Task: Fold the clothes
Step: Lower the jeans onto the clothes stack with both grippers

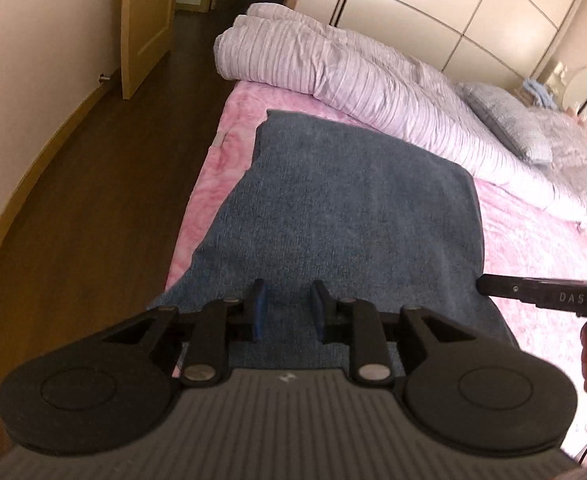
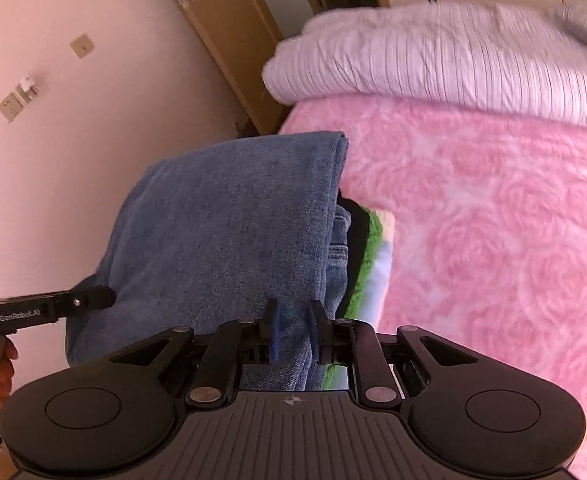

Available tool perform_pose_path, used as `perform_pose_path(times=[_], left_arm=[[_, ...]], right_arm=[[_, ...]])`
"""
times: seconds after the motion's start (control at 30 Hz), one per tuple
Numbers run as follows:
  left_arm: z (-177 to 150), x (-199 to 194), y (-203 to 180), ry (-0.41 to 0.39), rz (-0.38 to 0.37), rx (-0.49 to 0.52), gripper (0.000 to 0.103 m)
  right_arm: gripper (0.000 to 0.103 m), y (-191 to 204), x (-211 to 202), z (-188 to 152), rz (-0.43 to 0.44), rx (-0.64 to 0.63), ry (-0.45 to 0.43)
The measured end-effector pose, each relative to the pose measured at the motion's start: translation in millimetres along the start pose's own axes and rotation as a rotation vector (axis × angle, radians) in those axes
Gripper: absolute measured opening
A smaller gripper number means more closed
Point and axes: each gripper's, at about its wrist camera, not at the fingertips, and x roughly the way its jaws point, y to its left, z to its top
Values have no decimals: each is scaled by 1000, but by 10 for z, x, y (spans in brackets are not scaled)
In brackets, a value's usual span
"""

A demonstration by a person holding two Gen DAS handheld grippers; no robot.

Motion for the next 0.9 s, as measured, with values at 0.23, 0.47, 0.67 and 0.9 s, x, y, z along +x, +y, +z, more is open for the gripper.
perform_pose_path(times=[0.23, 0.47, 0.67, 0.9], left_arm=[[586, 88, -82, -123, -18, 82, 15], [740, 773, 16, -68, -8, 72, 17], [644, 840, 148, -69, -12, 5, 20], [299, 85, 161, -138, 17, -44, 17]], right_arm=[[16, 99, -207, 552, -62, 0, -133], [16, 24, 316, 715, -97, -24, -94], [16, -120, 478, 712, -77, 20, -56], [16, 158, -158, 532, -42, -101, -111]])
